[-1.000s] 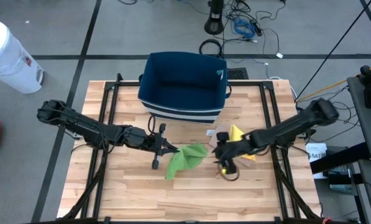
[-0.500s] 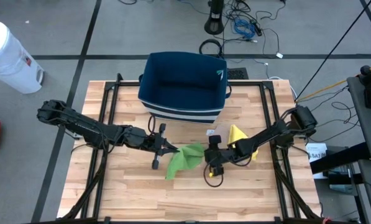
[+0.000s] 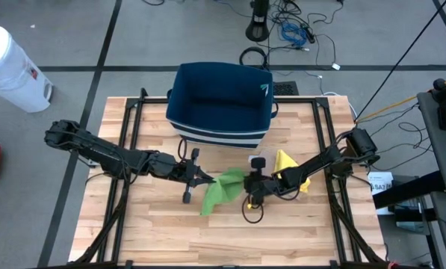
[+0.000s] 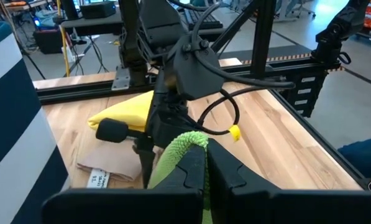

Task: Fold towel
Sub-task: Fold the green towel

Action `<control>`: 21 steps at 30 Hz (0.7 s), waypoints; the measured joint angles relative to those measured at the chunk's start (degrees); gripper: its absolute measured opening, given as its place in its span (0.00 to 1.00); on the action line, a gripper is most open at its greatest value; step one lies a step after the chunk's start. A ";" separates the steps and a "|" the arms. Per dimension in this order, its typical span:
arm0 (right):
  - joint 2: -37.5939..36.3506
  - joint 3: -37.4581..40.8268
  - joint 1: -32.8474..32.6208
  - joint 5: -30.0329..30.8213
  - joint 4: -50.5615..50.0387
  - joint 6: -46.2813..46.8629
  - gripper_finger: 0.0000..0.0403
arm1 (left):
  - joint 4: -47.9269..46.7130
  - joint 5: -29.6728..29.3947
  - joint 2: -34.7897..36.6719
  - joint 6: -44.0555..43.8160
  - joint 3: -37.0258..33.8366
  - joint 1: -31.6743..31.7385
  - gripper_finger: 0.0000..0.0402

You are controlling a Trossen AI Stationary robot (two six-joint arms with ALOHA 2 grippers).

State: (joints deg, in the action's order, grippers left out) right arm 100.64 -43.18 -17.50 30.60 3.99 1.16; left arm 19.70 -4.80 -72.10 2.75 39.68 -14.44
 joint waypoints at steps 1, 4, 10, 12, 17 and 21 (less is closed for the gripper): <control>-0.24 0.00 0.00 -0.59 -1.05 -0.24 0.03 | -0.02 0.00 0.00 -0.19 0.00 0.00 0.00; -2.46 -0.07 -0.47 -1.78 -5.15 0.71 0.02 | -0.04 0.77 0.00 -0.62 -0.01 -0.75 0.00; -13.40 -0.15 -3.42 -14.34 -9.30 0.65 0.01 | 1.45 8.70 0.04 -0.89 0.00 -4.31 0.00; -18.43 -0.15 -4.64 -20.39 -10.08 -0.37 0.00 | 0.59 9.35 0.07 -0.89 -0.01 -5.63 0.00; -32.24 -0.17 -7.19 -33.03 -11.03 -1.82 0.00 | 0.03 10.41 1.19 -0.86 -0.02 -7.80 0.00; -40.94 -0.26 -7.43 -39.36 -11.12 -0.76 0.00 | 3.07 13.37 1.68 -0.73 -0.02 -9.04 0.00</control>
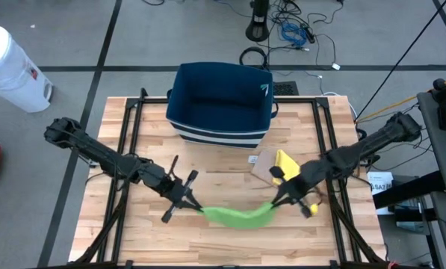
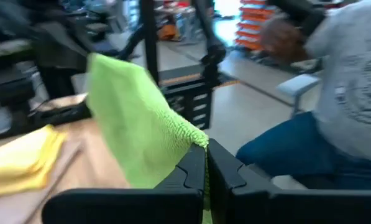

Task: Fold towel
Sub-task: Fold the green towel

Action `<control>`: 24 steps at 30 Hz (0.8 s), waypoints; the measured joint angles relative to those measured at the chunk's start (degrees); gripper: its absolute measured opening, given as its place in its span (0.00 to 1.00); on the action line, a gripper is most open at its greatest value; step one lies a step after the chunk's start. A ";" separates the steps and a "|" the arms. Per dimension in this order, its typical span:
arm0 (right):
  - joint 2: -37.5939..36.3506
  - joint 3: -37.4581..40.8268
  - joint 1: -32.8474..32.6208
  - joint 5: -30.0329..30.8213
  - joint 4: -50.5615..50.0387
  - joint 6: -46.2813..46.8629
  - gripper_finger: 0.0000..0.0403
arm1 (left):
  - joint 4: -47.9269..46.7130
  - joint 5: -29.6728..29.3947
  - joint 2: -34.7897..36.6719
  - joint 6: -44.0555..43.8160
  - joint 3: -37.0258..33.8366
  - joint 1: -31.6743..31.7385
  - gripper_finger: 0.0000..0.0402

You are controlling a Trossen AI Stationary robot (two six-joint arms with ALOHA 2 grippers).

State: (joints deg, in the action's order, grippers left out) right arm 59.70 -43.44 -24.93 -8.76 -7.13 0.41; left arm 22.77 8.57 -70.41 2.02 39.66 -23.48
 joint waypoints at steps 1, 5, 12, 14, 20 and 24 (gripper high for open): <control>-1.41 -0.01 0.00 -1.09 0.04 0.58 0.00 | 0.51 1.06 0.00 -0.02 0.00 -0.38 0.00; -3.80 -0.03 -1.12 -3.33 -0.79 0.91 0.00 | -0.11 2.24 0.00 -0.92 0.07 -1.79 0.00; 0.49 -0.03 -3.35 -3.13 -1.22 1.47 0.00 | -3.45 -1.60 -0.02 -3.25 0.09 -4.16 0.00; 1.94 -0.03 -3.37 -1.49 -1.73 0.56 0.00 | -4.80 -4.24 -0.02 -3.04 0.09 -4.36 0.00; 4.31 -0.01 -0.12 6.40 -4.47 -3.05 0.00 | -11.26 -19.92 -0.02 -2.80 0.09 -2.86 0.00; 4.08 -0.01 2.91 12.50 -5.62 -6.76 0.00 | -12.84 -27.39 -0.02 -1.73 0.09 -0.93 0.00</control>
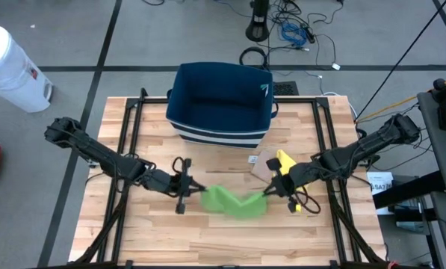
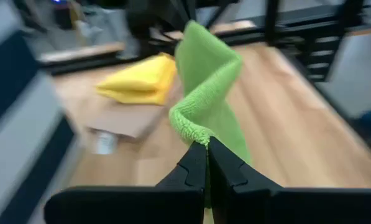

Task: Fold towel
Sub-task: Fold the green towel

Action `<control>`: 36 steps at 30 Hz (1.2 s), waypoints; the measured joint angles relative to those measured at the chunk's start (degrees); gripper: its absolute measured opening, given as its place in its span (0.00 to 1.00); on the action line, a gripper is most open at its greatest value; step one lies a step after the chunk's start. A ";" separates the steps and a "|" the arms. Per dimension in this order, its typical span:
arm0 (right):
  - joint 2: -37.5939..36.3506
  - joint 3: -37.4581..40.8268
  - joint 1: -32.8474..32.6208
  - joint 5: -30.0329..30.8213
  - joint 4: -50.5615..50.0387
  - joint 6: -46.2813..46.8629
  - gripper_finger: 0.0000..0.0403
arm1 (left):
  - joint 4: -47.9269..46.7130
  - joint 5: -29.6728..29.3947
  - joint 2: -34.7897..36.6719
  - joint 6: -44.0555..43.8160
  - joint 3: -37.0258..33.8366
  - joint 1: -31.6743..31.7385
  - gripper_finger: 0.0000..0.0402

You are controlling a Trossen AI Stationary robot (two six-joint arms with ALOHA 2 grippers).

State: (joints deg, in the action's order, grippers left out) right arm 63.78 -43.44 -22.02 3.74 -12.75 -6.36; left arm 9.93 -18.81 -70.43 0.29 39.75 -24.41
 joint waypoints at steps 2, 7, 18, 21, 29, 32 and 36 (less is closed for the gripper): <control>-0.47 0.00 1.20 2.44 0.05 -2.77 0.00 | 1.08 -2.18 0.00 1.96 0.00 0.66 0.00; -0.79 0.00 2.26 1.79 1.28 -5.07 0.00 | 0.41 -2.77 0.00 4.24 0.00 0.30 0.00; 11.18 0.00 0.60 -17.90 -1.77 3.69 0.04 | -13.98 1.92 -4.16 -4.52 0.00 -1.57 0.00; 17.24 0.02 -0.60 -19.97 1.05 5.74 0.11 | -12.45 8.51 -8.24 -4.57 0.00 -1.61 0.00; 26.46 0.11 -2.76 -25.27 12.00 11.83 0.41 | -6.94 21.88 -19.85 -8.32 0.00 -2.55 0.08; 26.17 0.11 -3.63 -24.97 12.18 12.67 0.48 | -4.85 22.91 -21.71 -9.60 0.00 -3.77 0.14; 23.78 0.07 -3.65 -19.60 9.42 14.57 0.51 | -1.31 23.06 -21.82 -11.05 0.00 -5.33 0.22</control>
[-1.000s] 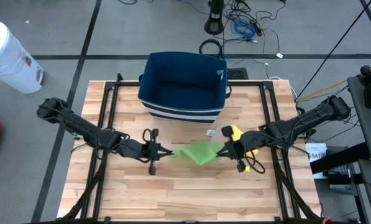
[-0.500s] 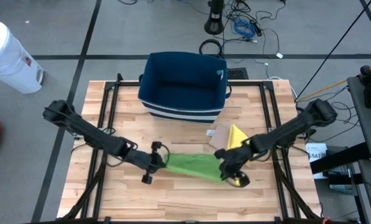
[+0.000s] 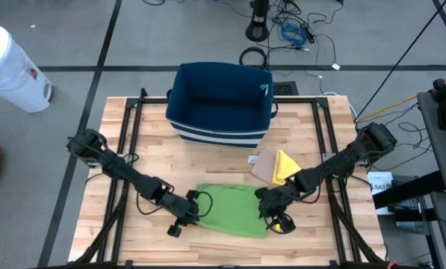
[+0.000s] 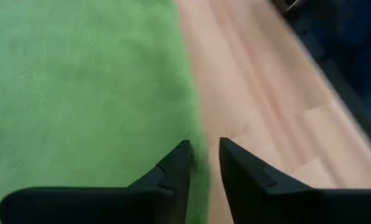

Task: Fold towel
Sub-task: Fold the green towel

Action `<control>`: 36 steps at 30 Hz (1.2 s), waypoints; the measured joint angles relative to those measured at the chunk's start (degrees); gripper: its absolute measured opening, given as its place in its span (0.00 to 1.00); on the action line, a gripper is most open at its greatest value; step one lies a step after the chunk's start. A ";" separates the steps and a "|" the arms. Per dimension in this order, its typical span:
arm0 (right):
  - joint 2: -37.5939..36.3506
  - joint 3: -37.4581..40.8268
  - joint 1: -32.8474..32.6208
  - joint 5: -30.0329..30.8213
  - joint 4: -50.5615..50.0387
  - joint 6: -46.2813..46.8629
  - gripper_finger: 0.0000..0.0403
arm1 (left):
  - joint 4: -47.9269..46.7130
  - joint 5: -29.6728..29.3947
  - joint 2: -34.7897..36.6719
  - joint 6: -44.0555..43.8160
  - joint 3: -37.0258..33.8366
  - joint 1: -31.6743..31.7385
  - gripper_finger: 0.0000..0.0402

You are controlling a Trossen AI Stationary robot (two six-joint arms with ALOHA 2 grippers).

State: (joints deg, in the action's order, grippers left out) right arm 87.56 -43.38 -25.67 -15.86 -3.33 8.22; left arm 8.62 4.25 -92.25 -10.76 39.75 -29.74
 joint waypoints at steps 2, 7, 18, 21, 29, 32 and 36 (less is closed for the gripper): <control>-1.40 0.00 0.09 4.66 -3.27 0.66 0.49 | 2.46 0.06 0.02 -1.13 0.00 -0.71 0.26; -4.16 -0.07 0.69 15.41 -10.69 3.87 0.45 | 3.48 0.03 0.11 -2.83 0.92 -1.90 0.33; -0.86 0.39 2.12 15.64 -9.70 10.37 0.43 | 3.52 -9.68 -0.06 -2.66 0.97 -0.71 0.35; 0.83 1.91 2.08 15.61 -5.24 11.72 0.43 | 3.48 -9.75 -0.06 -2.67 0.98 -0.04 0.35; 2.62 2.95 2.47 17.22 -4.50 13.37 0.41 | 3.41 -9.81 -0.08 -2.63 0.96 0.11 0.35; 2.67 2.95 2.45 17.85 -4.57 12.49 0.35 | 3.42 -9.81 -0.11 -2.65 0.97 0.11 0.35; 3.47 2.95 2.45 17.88 -5.39 11.85 0.23 | 3.41 -9.81 -0.13 -2.70 0.96 0.11 0.35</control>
State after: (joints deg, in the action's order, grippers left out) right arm 91.03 -40.42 -23.22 2.02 -8.72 20.07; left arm 12.03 -5.56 -92.38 -13.45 40.71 -29.63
